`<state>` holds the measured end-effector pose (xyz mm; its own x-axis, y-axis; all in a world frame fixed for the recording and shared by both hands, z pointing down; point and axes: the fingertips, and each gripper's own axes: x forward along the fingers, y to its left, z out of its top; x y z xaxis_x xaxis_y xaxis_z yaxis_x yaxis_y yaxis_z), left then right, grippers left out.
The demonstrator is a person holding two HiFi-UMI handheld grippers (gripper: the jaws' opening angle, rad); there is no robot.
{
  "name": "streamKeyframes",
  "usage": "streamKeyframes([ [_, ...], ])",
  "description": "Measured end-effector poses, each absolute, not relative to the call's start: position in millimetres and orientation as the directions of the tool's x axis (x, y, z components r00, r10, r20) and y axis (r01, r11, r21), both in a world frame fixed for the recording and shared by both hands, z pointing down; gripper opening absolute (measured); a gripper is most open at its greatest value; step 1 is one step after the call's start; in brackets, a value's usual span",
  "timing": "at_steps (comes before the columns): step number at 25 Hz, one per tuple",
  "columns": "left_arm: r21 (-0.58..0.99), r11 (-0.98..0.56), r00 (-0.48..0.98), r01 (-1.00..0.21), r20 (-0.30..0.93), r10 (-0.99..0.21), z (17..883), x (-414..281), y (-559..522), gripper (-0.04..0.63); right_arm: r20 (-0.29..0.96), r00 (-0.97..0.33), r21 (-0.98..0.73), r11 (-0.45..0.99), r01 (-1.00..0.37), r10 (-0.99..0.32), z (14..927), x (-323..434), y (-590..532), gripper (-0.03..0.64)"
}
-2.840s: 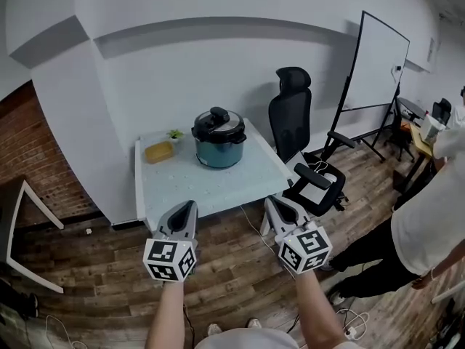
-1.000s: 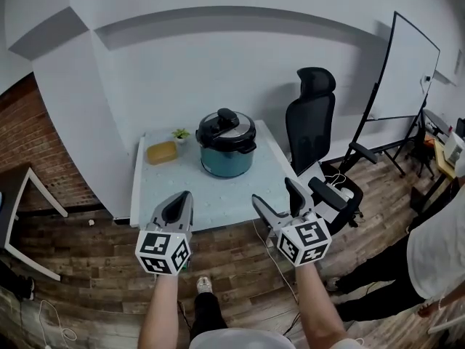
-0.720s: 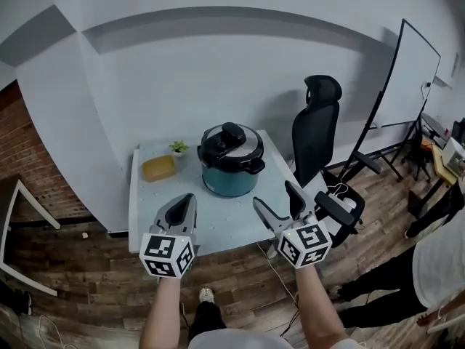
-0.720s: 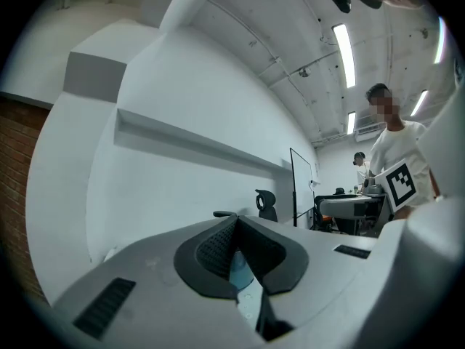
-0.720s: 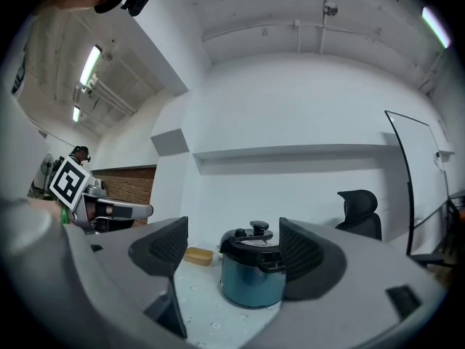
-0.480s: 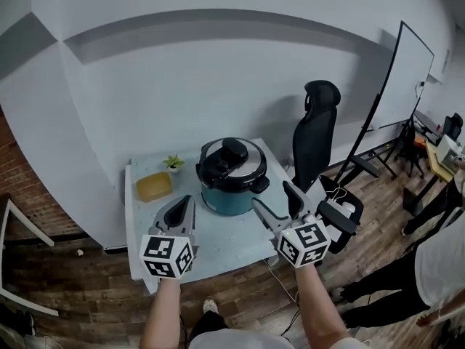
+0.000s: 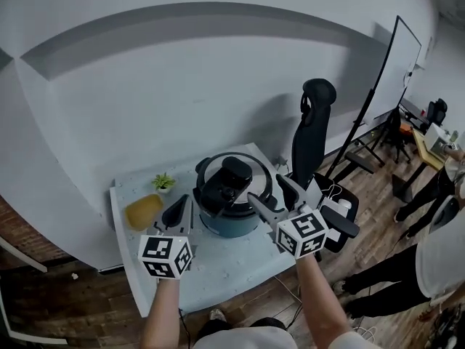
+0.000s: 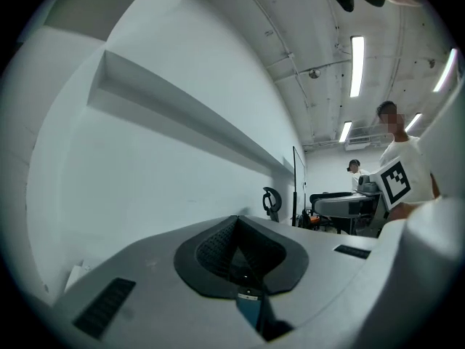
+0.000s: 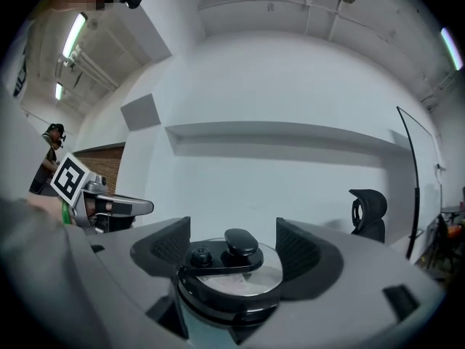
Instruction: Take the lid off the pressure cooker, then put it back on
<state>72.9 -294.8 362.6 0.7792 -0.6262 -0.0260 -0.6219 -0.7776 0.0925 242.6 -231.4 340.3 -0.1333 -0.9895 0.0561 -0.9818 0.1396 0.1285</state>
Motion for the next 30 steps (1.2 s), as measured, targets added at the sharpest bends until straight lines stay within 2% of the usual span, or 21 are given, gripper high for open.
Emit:
streamKeyframes([
  [11, 0.11, -0.754, 0.758, -0.648, 0.0, -0.652, 378, 86, -334, 0.012, 0.183, -0.225, 0.123, 0.249, -0.961, -0.957, 373, 252, -297, 0.348],
  [21, 0.103, -0.707, 0.712, -0.699, 0.018, -0.702, 379, 87, -350, 0.012, 0.368, -0.33, 0.08, 0.384, -0.92, -0.869, 397, 247, -358, 0.354],
  [30, 0.093, -0.692, 0.696, -0.716, 0.029, -0.717, 382, 79, -356, 0.012, 0.525, -0.298, 0.098, 0.404, -0.909, -0.797, 425, 239, -382, 0.325],
])
